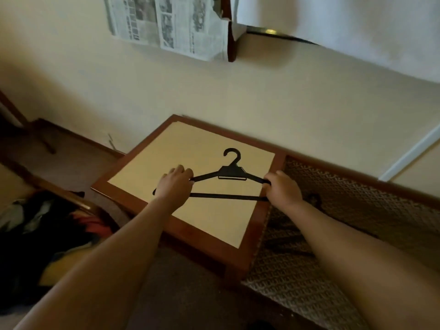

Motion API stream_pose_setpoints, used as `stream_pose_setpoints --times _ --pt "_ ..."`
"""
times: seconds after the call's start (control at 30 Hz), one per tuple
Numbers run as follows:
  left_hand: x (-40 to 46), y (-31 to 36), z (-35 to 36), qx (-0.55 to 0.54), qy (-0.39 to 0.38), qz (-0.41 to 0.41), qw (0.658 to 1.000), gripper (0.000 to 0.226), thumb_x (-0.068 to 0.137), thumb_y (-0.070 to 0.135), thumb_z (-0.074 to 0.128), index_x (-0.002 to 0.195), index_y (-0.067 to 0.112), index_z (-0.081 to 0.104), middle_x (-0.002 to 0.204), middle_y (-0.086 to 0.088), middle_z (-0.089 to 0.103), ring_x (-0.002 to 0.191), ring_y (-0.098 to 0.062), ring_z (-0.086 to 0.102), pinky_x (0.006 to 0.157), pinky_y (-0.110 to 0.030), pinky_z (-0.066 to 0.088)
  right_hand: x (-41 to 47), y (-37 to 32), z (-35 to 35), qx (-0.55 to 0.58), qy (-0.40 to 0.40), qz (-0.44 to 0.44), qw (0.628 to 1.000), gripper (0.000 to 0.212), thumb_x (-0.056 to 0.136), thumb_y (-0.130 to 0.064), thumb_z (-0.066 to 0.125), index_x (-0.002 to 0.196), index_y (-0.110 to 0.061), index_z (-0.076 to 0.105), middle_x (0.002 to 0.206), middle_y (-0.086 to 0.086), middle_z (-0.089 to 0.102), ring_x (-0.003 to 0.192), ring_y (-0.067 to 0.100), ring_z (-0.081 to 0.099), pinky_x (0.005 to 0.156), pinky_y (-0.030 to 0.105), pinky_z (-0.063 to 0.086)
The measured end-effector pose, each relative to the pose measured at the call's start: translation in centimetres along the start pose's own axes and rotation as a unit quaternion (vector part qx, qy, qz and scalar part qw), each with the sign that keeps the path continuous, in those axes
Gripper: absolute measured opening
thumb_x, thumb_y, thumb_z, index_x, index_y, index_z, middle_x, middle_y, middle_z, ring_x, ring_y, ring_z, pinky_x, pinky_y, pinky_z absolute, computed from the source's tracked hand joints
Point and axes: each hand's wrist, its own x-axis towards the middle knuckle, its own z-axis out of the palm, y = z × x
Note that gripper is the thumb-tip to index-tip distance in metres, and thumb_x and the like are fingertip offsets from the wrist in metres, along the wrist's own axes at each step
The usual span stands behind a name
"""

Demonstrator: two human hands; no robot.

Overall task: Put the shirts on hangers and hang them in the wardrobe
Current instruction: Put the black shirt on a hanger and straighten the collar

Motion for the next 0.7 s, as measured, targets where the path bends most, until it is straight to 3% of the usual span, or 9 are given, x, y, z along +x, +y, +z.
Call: stream_pose_setpoints --times 0.27,0.7 --pt "1.9 -8.5 -0.6 -0.021 -0.004 -0.009 1.0 0.028 0.1 0.028 0.044 0.125 0.023 0.054 0.12 0.0 0.055 0.111 -0.02 0.05 0.093 -0.037 0.044 3.7 -7.6 3.3 0.005 0.016 -0.001 1.0 0.018 0.095 -0.023 0.053 0.106 -0.014 0.064 0.097 0.005 0.053 0.088 0.025 0.055 0.071 0.033 0.043" --pt "16.3 -16.5 2.3 -0.046 -0.069 0.023 0.996 0.026 0.098 0.028 0.049 0.119 0.023 0.062 0.11 0.002 0.058 0.103 -0.018 0.05 0.089 -0.035 0.046 14.1 -10.4 10.6 0.104 0.028 0.094 0.99 0.007 0.093 -0.017 0.058 0.097 -0.013 0.062 0.088 0.004 0.056 0.079 0.02 0.056 0.07 0.032 0.052"
